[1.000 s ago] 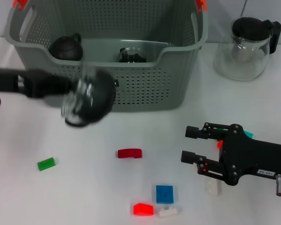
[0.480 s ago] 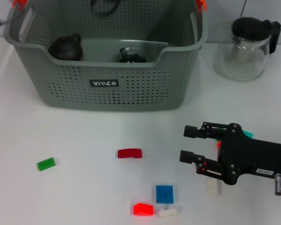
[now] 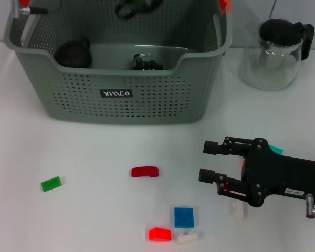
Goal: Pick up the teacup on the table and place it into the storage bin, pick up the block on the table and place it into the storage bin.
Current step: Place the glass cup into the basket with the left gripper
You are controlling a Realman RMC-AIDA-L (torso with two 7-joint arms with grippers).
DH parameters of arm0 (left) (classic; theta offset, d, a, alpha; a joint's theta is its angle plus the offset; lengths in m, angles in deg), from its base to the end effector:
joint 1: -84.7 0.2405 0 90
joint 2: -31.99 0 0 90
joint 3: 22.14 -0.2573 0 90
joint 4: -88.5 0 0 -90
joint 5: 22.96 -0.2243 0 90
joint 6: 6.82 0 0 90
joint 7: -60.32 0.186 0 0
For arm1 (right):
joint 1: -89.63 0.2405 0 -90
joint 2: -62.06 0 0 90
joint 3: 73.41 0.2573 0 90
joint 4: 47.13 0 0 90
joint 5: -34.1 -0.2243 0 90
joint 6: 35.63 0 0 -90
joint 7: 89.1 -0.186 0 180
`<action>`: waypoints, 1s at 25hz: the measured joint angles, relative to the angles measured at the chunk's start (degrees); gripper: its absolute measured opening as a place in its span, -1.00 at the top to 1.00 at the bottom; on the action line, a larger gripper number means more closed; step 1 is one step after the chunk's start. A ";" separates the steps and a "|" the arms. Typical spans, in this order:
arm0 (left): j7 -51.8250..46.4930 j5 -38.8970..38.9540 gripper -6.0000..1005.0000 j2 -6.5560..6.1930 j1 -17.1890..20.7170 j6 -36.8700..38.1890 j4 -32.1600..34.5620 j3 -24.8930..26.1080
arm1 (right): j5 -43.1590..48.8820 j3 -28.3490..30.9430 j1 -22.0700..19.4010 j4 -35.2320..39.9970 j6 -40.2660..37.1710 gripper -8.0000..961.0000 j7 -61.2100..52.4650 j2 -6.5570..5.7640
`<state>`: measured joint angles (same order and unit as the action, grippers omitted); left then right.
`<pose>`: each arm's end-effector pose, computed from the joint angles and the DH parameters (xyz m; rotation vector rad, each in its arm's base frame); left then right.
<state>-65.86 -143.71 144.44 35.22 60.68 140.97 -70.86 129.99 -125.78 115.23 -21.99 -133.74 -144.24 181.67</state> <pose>-0.1291 0.5102 0.0546 -2.3895 -0.8623 -0.5469 0.2310 0.2935 -0.0697 -2.7561 0.2668 1.0977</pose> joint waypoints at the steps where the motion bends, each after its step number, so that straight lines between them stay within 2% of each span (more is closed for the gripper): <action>1: -0.56 -2.57 0.78 0.26 -0.57 -1.56 0.10 -1.76 | 0.00 0.01 0.05 0.02 0.00 -0.18 -0.21 0.00; 3: -2.06 -7.37 0.77 0.96 -1.60 -4.64 0.16 -4.61 | 0.00 0.01 0.15 0.06 0.00 -0.18 -0.52 -0.03; 5: -4.04 -13.93 0.77 2.48 -2.43 -8.98 0.18 -7.94 | 0.00 -0.02 0.21 0.08 0.00 -0.18 -0.57 -0.05; 7: -5.71 -19.90 0.76 4.26 -2.86 -12.86 0.03 -10.48 | 0.00 -0.03 0.23 0.08 0.01 -0.18 -0.58 -0.02; 9: -7.45 -27.44 0.75 6.57 -3.16 -17.01 -0.42 -12.30 | 0.00 -0.02 0.23 0.08 0.02 -0.18 -0.58 0.01; 12: -10.22 -37.24 0.74 9.71 -3.47 -21.63 -0.69 -12.75 | 0.00 0.10 0.24 0.05 0.02 -0.18 -0.58 0.01; 14: -11.05 -41.11 0.73 11.04 -3.68 -23.13 -0.95 -12.82 | 0.00 0.10 0.34 0.04 0.02 -0.18 -0.58 0.03; 16: -11.21 -42.54 0.72 11.45 -3.89 -24.12 -1.78 -13.08 | 0.00 0.05 0.40 0.03 0.03 -0.18 -0.58 0.07; 25: -11.36 -42.84 0.69 11.06 -5.14 -26.19 -6.38 -13.62 | 0.00 -0.01 0.37 -0.01 0.30 -0.18 -0.58 0.20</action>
<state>-77.23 -186.56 155.50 30.09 34.49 134.59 -84.47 129.99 -125.79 115.60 -21.99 -133.44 -144.82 181.87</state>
